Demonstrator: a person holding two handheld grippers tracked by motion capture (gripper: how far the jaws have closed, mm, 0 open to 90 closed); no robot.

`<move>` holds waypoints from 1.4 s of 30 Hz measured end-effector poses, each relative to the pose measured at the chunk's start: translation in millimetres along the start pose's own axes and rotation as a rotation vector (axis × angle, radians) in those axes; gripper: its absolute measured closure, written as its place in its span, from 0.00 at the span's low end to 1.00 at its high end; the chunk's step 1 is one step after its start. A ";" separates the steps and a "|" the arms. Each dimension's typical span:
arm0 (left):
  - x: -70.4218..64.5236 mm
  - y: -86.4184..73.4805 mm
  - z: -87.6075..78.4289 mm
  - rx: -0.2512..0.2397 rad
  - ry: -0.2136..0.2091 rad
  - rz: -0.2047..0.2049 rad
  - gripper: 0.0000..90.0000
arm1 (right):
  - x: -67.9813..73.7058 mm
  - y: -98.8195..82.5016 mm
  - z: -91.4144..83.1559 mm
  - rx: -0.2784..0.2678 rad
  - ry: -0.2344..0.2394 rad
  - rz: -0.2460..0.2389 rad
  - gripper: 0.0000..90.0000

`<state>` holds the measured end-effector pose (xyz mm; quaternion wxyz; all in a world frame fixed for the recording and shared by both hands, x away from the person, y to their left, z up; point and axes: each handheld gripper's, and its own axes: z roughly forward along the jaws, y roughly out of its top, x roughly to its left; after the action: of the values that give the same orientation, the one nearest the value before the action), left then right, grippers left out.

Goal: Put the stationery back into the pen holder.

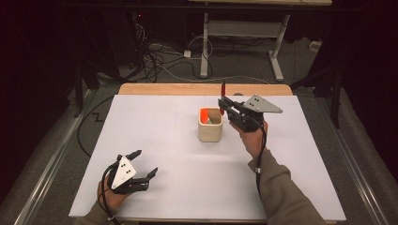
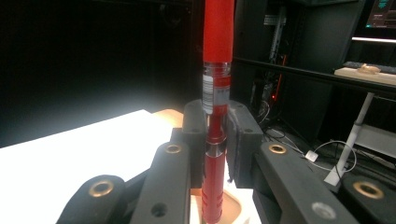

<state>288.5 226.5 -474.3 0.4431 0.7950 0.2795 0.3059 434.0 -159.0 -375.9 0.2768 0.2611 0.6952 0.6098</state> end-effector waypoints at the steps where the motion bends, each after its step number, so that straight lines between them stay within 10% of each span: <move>1: 0.1 -0.1 0.0 0.002 0.000 -0.001 0.21 | 0.5 0.1 1.0 0.001 0.000 0.006 0.89; 42: -2.0 -3.0 2.0 0.031 -0.019 -0.001 0.21 | 3.2 -34.6 26.6 0.072 0.019 0.069 0.89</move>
<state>288.2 225.3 -478.2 0.4335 0.8045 0.2805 0.2935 449.5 -142.2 -413.2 0.2394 0.2888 0.7099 0.5962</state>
